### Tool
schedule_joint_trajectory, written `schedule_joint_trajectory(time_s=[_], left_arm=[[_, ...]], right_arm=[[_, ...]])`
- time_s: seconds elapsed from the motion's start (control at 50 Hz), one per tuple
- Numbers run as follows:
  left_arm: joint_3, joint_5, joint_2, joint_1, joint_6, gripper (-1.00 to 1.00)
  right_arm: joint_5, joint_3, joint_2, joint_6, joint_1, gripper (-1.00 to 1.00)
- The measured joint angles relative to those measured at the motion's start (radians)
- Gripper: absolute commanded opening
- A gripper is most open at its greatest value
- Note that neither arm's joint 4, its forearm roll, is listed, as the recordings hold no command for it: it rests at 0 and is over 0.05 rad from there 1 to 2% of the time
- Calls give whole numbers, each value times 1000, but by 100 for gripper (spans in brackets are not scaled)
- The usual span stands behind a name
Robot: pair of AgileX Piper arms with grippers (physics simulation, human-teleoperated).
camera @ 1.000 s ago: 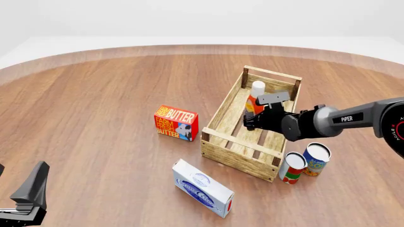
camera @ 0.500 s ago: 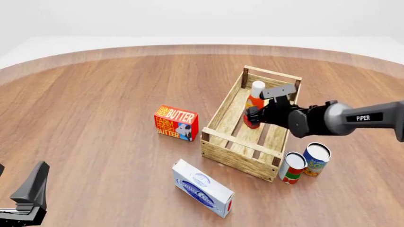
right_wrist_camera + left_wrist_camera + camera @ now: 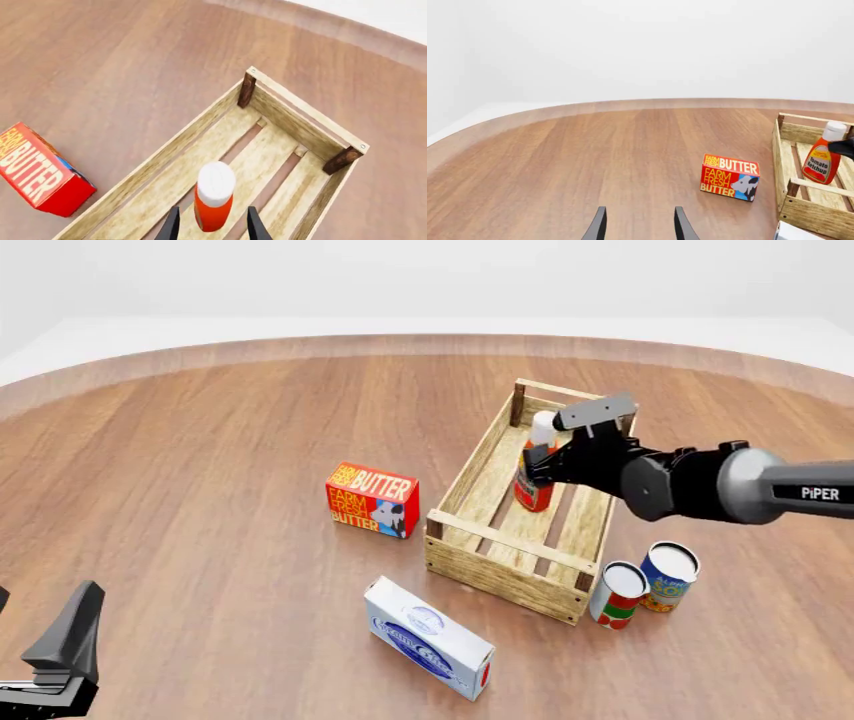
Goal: Pick up the ketchup, and put it in the wooden tray.
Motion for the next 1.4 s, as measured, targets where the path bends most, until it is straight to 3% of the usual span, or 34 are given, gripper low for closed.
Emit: schedule_joint_trajectory(time_s=[0.36, 0.64, 1.18, 1.4], left_arm=[[0, 0, 0, 0, 0, 100], [0, 0, 0, 0, 0, 100], [0, 0, 0, 0, 0, 100], [0, 0, 0, 0, 0, 100]], right_arm=[[47, 4, -106, -31, 9, 100], [56, 78, -211, -40, 25, 100], [96, 454, -687, -42, 51, 100], [199, 632, -1001, -48, 37, 100]])
